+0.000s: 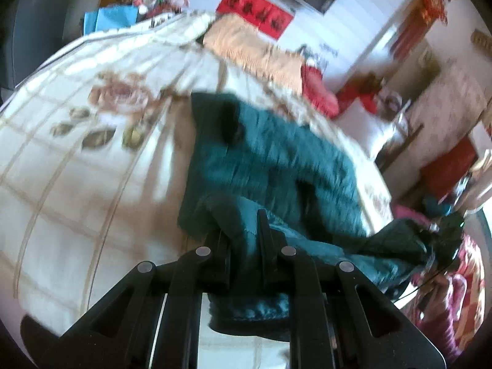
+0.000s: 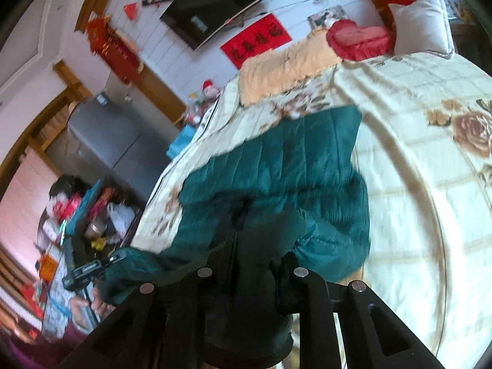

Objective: Fold large clothes

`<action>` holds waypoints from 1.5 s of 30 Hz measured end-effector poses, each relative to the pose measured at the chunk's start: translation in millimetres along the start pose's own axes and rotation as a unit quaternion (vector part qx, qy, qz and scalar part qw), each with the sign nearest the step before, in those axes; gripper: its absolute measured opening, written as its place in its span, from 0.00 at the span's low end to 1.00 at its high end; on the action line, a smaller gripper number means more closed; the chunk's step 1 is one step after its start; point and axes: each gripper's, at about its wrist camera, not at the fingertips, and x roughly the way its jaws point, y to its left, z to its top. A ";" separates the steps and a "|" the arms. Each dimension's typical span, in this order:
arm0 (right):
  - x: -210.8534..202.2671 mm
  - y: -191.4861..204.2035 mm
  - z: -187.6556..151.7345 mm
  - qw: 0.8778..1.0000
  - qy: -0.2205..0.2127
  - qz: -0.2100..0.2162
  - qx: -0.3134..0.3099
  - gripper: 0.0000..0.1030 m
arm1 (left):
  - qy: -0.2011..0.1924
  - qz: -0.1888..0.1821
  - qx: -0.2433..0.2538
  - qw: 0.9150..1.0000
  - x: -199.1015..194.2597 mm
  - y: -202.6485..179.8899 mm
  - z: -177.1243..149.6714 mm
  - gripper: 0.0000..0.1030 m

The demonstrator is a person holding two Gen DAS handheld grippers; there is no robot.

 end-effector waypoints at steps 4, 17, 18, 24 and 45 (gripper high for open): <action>23.3 -8.4 42.0 0.999 -0.023 -0.018 0.018 0.16 | -0.034 0.000 -0.002 0.999 21.1 -12.1 47.4 0.12; 126.4 -53.6 149.9 0.992 -0.011 -0.110 0.068 0.16 | -0.022 0.082 -0.048 0.995 157.7 9.5 151.9 0.12; 135.7 -60.5 152.7 0.991 -0.009 -0.113 0.078 0.16 | -0.021 0.084 -0.051 0.995 165.7 12.2 154.7 0.12; 178.9 -90.9 161.3 0.989 -0.019 -0.079 0.121 0.52 | 0.007 0.053 -0.101 0.993 203.5 36.9 164.7 0.19; 278.0 73.2 110.8 0.958 0.050 -0.180 -0.216 0.68 | -0.051 0.084 -0.058 0.993 150.0 0.0 173.5 0.71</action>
